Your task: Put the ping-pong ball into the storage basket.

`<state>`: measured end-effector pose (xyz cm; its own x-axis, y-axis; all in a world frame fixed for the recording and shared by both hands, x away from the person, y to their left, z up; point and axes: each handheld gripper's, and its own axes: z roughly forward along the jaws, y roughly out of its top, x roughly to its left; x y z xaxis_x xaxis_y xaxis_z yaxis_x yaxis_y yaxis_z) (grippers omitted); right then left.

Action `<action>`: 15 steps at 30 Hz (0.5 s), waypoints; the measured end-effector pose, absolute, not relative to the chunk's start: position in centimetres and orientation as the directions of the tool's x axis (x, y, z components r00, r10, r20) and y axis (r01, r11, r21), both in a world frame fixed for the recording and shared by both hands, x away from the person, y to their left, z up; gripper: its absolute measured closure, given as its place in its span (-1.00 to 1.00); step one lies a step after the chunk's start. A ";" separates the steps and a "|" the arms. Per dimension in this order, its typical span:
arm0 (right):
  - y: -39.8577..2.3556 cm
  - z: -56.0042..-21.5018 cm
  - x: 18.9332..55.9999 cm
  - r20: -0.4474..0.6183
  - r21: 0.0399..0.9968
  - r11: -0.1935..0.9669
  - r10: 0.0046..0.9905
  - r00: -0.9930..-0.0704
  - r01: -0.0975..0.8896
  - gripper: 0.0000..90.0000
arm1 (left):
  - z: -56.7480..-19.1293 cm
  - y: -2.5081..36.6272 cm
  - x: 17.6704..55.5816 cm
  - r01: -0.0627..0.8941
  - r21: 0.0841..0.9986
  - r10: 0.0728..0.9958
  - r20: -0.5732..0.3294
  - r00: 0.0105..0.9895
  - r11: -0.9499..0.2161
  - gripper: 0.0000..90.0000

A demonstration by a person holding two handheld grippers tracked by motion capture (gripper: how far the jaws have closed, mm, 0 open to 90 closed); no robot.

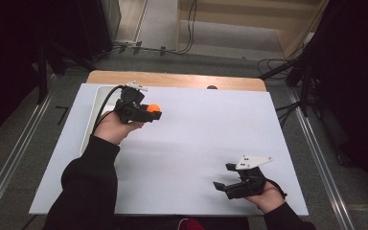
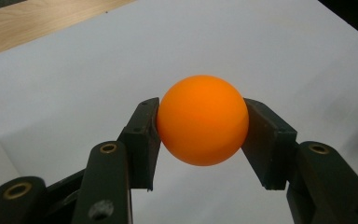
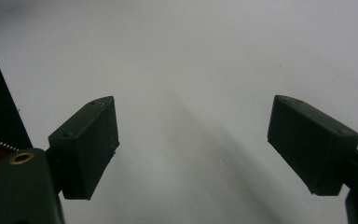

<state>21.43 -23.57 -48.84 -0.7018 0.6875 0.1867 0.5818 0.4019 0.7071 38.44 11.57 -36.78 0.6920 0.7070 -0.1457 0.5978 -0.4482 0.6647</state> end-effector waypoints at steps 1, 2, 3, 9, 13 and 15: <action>-23.6 -48.8 21.4 0.186 0.707 0.402 0.688 -0.702 0.582 -0.67 | -36.8 11.7 38.5 0.601 0.664 0.711 -0.146 0.688 -0.445 0.11; -23.6 -48.8 21.4 0.186 0.707 0.402 0.688 -0.702 0.582 -0.67 | -36.9 11.8 38.5 0.604 0.662 0.716 -0.144 0.683 -0.443 0.11; -23.6 -48.8 21.4 0.187 0.707 0.402 0.687 -0.702 0.582 -0.67 | -36.9 12.0 38.7 0.603 0.659 0.716 -0.138 0.684 -0.449 0.11; -23.6 -48.8 21.4 0.185 0.707 0.404 0.686 -0.704 0.580 -0.67 | -36.9 12.6 38.9 0.594 0.674 0.722 -0.128 0.679 -0.439 0.11; -23.6 -48.9 21.4 0.183 0.708 0.406 0.685 -0.705 0.578 -0.67 | -36.9 13.0 39.0 0.595 0.676 0.725 -0.128 0.676 -0.436 0.11; -23.5 -48.9 21.4 0.186 0.706 0.407 0.684 -0.706 0.580 -0.67 | -36.9 13.3 39.1 0.599 0.675 0.729 -0.132 0.672 -0.430 0.11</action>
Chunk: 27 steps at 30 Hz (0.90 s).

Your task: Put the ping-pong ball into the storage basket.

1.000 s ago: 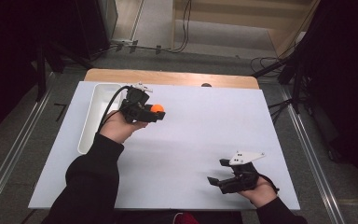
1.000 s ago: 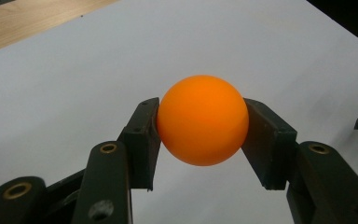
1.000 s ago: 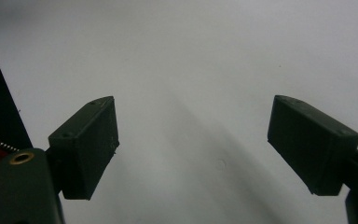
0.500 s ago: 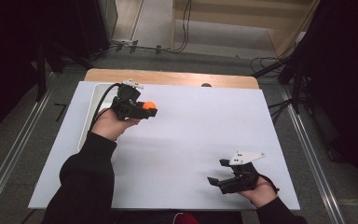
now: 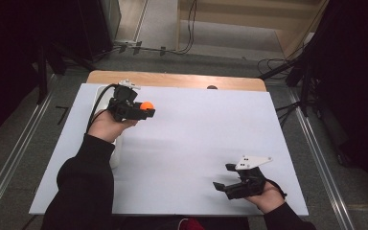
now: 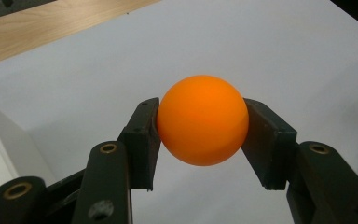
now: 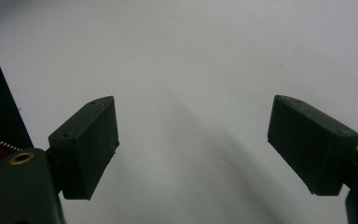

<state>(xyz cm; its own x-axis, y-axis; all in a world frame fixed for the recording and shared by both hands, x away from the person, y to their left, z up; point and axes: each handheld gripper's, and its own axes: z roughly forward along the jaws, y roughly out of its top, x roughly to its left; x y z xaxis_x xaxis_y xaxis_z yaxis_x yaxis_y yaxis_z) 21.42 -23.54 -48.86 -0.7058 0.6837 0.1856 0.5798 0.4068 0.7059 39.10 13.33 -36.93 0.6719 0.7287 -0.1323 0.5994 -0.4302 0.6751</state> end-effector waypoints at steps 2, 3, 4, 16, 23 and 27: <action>-23.5 -48.9 21.4 0.185 0.706 0.407 0.684 -0.706 0.580 -0.67 | -37.0 13.8 39.3 0.606 0.672 0.737 -0.133 0.663 -0.425 0.11; -23.6 -48.9 21.4 0.183 0.706 0.409 0.684 -0.706 0.579 -0.67 | -36.9 13.9 39.3 0.611 0.671 0.741 -0.135 0.658 -0.421 0.11; -23.6 -48.9 21.4 0.183 0.706 0.409 0.684 -0.706 0.579 -0.67 | -36.9 14.0 39.3 0.611 0.670 0.742 -0.132 0.657 -0.422 0.11; -23.6 -48.9 21.4 0.179 0.705 0.415 0.681 -0.710 0.576 -0.67 | -37.0 15.6 39.7 0.630 0.664 0.768 -0.129 0.627 -0.403 0.11; -23.6 -48.9 21.4 0.179 0.704 0.415 0.682 -0.709 0.576 -0.67 | -37.0 16.4 39.8 0.641 0.662 0.779 -0.135 0.612 -0.388 0.11; -23.5 -48.9 21.4 0.181 0.702 0.415 0.683 -0.708 0.580 -0.67 | -36.9 17.1 39.9 0.645 0.663 0.790 -0.131 0.598 -0.379 0.11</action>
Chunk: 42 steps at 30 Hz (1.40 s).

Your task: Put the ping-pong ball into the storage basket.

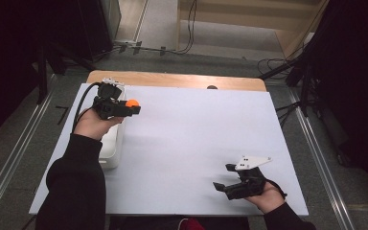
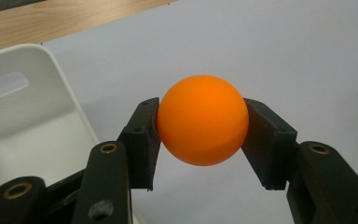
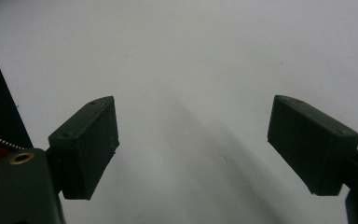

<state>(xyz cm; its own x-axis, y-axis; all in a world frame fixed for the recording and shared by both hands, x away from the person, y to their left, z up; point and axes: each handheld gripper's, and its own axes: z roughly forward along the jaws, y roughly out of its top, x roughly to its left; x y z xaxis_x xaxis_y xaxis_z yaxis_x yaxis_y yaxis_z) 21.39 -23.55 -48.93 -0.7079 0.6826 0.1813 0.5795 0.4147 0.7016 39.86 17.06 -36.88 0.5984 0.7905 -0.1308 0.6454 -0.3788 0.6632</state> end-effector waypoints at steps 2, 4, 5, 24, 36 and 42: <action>-23.5 -48.9 21.4 0.181 0.702 0.415 0.683 -0.708 0.580 -0.67 | -36.9 17.4 39.9 0.646 0.662 0.793 -0.128 0.596 -0.380 0.11; -23.6 -48.9 21.4 0.179 0.701 0.417 0.682 -0.709 0.578 -0.67 | -36.8 17.7 40.0 0.650 0.662 0.800 -0.126 0.587 -0.373 0.11; -23.5 -48.9 21.4 0.181 0.701 0.416 0.681 -0.709 0.579 -0.67 | -36.8 17.8 40.0 0.652 0.663 0.802 -0.129 0.584 -0.368 0.11; -23.5 -48.9 21.3 0.177 0.700 0.421 0.680 -0.711 0.577 -0.67 | -37.2 20.2 40.5 0.685 0.651 0.838 -0.133 0.529 -0.328 0.11; -23.5 -49.0 21.3 0.175 0.697 0.427 0.678 -0.714 0.576 -0.67 | -37.6 21.3 40.8 0.702 0.638 0.853 -0.133 0.505 -0.316 0.11; -23.5 -49.0 21.3 0.176 0.697 0.425 0.680 -0.712 0.578 -0.67 | -37.5 21.8 40.9 0.707 0.638 0.861 -0.133 0.491 -0.305 0.11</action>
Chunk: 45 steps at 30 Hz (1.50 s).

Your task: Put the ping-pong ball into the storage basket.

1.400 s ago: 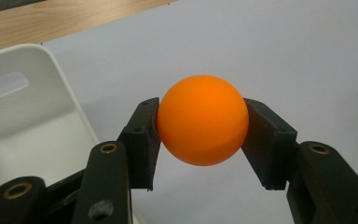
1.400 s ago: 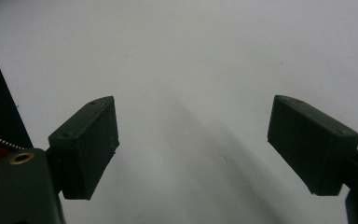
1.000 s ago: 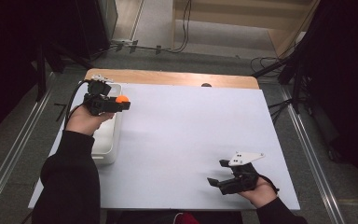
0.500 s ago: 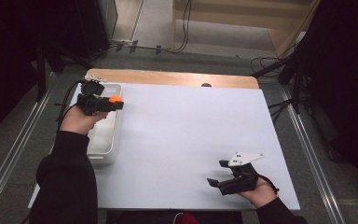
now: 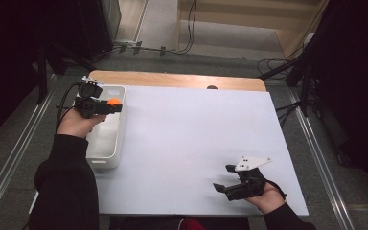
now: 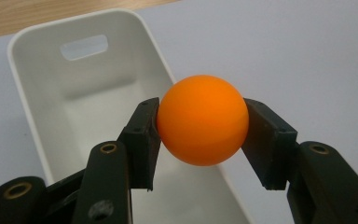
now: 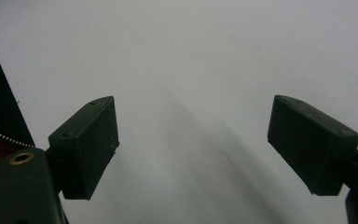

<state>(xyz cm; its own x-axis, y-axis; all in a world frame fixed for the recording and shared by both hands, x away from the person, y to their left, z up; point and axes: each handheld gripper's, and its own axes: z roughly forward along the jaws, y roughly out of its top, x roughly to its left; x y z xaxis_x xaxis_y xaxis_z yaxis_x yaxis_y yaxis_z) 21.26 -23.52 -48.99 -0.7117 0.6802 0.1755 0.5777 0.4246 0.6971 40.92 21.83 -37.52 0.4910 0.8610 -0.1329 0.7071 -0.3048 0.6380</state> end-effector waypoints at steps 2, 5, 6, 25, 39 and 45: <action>-23.5 -49.0 21.2 0.174 0.694 0.427 0.681 -0.711 0.580 -0.67 | -37.5 22.0 40.9 0.709 0.638 0.865 -0.132 0.484 -0.300 0.11; -23.5 -49.0 21.3 0.174 0.695 0.428 0.679 -0.713 0.577 -0.67 | -37.5 22.4 41.0 0.712 0.637 0.871 -0.126 0.476 -0.297 0.11; -23.4 -49.0 21.3 0.175 0.693 0.430 0.678 -0.714 0.578 -0.67 | -37.5 22.7 41.0 0.716 0.634 0.876 -0.125 0.466 -0.290 0.11; -23.4 -49.0 21.0 0.168 0.690 0.436 0.679 -0.714 0.578 -0.67 | -38.3 23.6 41.4 0.731 0.621 0.894 -0.105 0.436 -0.283 0.10; -23.3 -49.0 20.9 0.159 0.691 0.444 0.676 -0.720 0.570 -0.67 | -39.0 23.6 41.6 0.744 0.604 0.897 -0.103 0.430 -0.287 0.10; -23.3 -49.0 21.0 0.159 0.690 0.445 0.676 -0.720 0.571 -0.67 | -38.9 23.5 41.6 0.743 0.605 0.893 -0.114 0.436 -0.285 0.02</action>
<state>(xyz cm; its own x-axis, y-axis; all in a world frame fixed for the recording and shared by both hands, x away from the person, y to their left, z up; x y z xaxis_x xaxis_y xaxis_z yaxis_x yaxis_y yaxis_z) 20.95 -23.27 -49.01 -0.7196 0.6760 0.1590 0.5705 0.4449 0.6903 41.59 23.46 -38.92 0.4357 0.8929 -0.1137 0.7429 -0.2854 0.6055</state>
